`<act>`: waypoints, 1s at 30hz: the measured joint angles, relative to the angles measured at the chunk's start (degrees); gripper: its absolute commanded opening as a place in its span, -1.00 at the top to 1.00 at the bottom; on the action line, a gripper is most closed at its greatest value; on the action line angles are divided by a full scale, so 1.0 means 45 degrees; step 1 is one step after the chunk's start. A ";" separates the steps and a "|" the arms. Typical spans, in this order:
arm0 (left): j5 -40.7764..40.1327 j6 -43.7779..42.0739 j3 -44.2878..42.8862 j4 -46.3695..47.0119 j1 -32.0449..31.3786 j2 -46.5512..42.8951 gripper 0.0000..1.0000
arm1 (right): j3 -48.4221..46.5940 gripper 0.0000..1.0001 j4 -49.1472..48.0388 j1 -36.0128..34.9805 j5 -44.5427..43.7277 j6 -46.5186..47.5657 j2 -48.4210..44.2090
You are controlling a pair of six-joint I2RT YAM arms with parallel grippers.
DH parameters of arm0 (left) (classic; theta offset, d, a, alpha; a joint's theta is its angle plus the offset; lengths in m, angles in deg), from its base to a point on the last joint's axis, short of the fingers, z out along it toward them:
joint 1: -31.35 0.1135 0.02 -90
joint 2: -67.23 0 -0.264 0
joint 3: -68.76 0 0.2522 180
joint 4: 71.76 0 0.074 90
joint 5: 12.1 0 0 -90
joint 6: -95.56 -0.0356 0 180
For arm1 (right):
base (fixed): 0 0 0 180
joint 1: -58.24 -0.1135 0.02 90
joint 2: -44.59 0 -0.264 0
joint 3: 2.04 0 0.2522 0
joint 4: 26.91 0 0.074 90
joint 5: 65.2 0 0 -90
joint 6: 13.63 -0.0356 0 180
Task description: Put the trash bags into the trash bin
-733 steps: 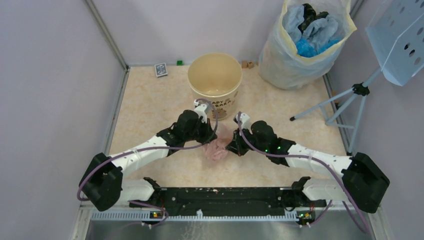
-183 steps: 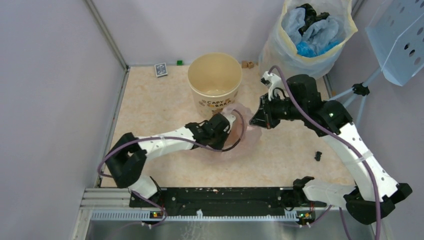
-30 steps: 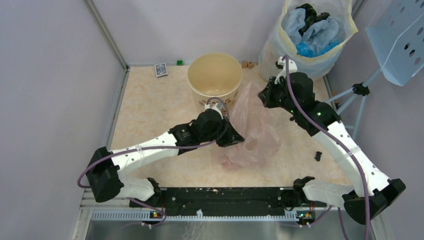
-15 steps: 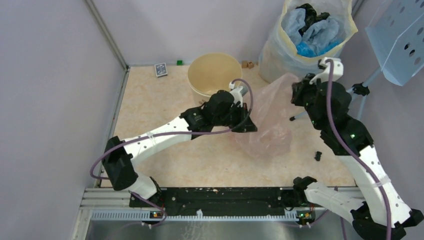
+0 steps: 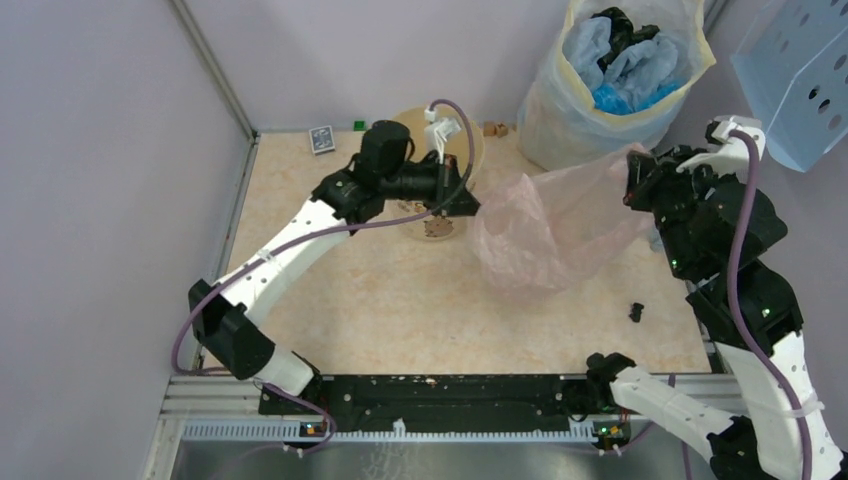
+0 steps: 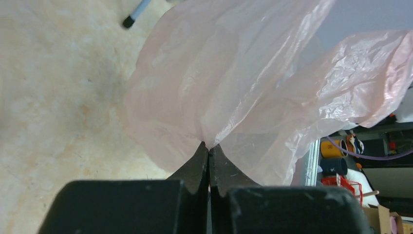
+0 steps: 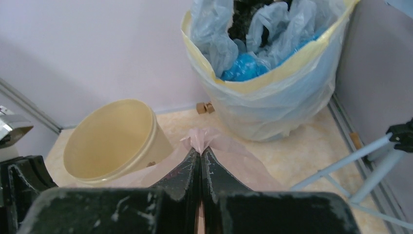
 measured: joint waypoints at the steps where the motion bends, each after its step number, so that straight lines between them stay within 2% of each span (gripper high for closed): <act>1: 0.0282 -0.0019 -0.0160 -0.0063 0.0287 -0.0170 1.00 | -0.0049 1.00 -0.0117 0.0000 0.0165 0.0073 -0.0015; 8: 0.1588 0.0053 -0.2273 -0.0083 0.1302 -0.1418 1.00 | -0.2482 1.00 -0.0889 0.0000 0.1870 0.0393 0.1336; 15: 0.1064 0.0039 -0.6003 -0.0262 0.2511 -0.0937 1.00 | -0.4104 1.00 -0.2482 0.0000 0.4197 0.0384 0.2841; 17: 0.0967 0.0078 -0.6547 -0.0058 0.2875 -0.0588 1.00 | -0.4396 1.00 -0.3075 0.0000 0.4901 0.0345 0.3458; 21: 0.0996 0.0563 -0.6688 0.0918 0.3711 0.0359 1.00 | -0.4847 1.00 -0.3798 0.0000 0.5882 0.0238 0.4595; 26: 0.1171 0.1205 -0.6897 0.1836 0.5047 0.2492 1.00 | -0.5455 1.00 -0.4124 0.0000 0.7208 -0.0107 0.6387; 30: 0.1282 0.1457 -0.5867 0.2030 0.5901 0.2987 1.00 | -0.5877 1.00 -0.4114 0.0000 0.8548 -0.0423 0.7397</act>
